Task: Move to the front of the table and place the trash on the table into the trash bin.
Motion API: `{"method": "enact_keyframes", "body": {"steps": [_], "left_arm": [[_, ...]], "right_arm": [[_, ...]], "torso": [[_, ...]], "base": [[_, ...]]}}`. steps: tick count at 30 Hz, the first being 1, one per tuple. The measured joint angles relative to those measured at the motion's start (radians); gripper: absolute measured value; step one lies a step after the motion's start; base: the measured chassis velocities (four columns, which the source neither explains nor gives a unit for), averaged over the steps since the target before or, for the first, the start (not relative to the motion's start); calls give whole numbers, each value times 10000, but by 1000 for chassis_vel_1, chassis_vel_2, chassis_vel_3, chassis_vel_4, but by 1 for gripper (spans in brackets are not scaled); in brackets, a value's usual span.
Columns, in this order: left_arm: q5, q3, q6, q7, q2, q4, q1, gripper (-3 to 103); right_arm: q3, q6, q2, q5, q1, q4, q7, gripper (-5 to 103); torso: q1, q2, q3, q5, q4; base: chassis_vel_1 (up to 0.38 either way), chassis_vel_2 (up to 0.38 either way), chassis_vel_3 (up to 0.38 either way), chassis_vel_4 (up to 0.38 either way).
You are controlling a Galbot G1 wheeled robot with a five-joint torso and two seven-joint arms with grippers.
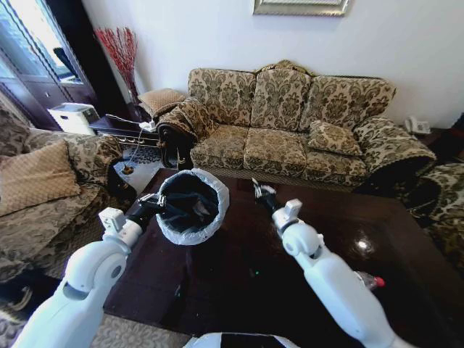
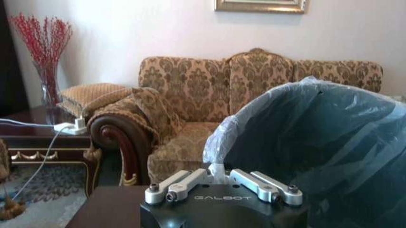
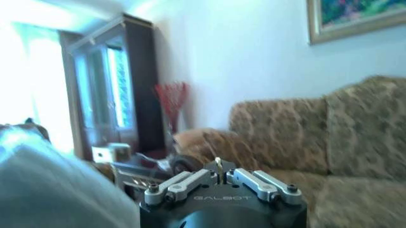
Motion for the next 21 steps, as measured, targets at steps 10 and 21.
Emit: {"method": "enact_keyframes", "body": {"steps": [10,21], "left_arm": [[-662,101,499,3,505,-159,140,2],[-1585,247,1292,-77,1215,-298,-98,2]], "right_arm": [[-879,-401,-1122,2407,975,2004,-199,0],[-2193,-478,-1768,2756,1604,2564,-862,0]], "torso": [[-1,1,-1,4,-2],[-1,1,-1,5,-5]], "base": [[0,0,0,0],[0,0,0,0]]}}
